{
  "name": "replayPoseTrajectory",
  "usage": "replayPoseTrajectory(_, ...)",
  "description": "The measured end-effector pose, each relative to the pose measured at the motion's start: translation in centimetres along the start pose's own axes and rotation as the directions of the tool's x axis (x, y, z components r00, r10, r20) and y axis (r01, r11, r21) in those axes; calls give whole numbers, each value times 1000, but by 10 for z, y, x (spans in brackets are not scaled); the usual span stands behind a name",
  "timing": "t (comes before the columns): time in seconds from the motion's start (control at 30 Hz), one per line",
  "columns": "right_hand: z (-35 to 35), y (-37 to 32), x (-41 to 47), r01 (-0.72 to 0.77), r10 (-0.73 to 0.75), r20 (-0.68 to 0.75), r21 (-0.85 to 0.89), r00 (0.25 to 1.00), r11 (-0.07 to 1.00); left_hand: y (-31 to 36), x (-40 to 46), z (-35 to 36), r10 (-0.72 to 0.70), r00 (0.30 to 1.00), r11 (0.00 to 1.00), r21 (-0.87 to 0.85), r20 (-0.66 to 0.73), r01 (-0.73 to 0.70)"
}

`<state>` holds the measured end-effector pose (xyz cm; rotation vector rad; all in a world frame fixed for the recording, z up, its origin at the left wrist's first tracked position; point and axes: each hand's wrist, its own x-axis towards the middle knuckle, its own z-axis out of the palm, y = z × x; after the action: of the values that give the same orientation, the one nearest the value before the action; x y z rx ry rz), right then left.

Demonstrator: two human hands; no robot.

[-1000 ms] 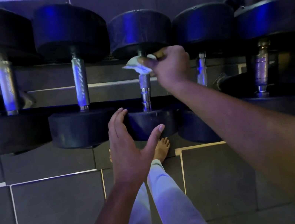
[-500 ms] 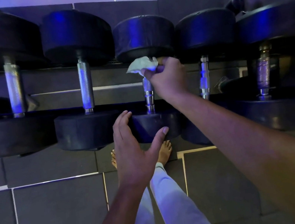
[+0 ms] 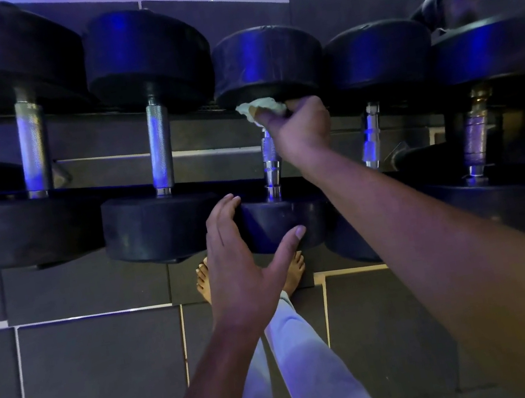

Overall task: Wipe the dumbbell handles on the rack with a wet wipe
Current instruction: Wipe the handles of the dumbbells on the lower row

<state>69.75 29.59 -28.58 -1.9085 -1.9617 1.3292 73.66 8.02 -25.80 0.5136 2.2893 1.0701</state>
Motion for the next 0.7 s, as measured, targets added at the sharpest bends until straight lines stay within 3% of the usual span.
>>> replayPoseTrajectory(0.1, -13, 3, 4, -86, 59, 138, 206, 989, 975, 0, 1, 0, 7, 1000, 1000, 3, -4, -7)
replayPoseTrajectory(0.27, -25, -1, 18, -383, 295, 371, 191, 881, 904, 1, -2, 1, 20, 1000, 999, 27, -5, -20)
replayPoseTrajectory(0.43, -25, -10, 15, -434, 373, 224, 405, 900, 804, 2, 0, 0, 15, 1000, 999, 47, 2, -15)
replayPoseTrajectory(0.53, -23, -8, 10, -364, 303, 210, 398, 930, 842, 2, -1, 1, 28, 1000, 998, 55, -6, -28)
replayPoseTrajectory(0.7, -35, -4, 7, -397, 178, 485, 398, 856, 827, 2, -1, 2, 40, 999, 997, 66, -9, -40)
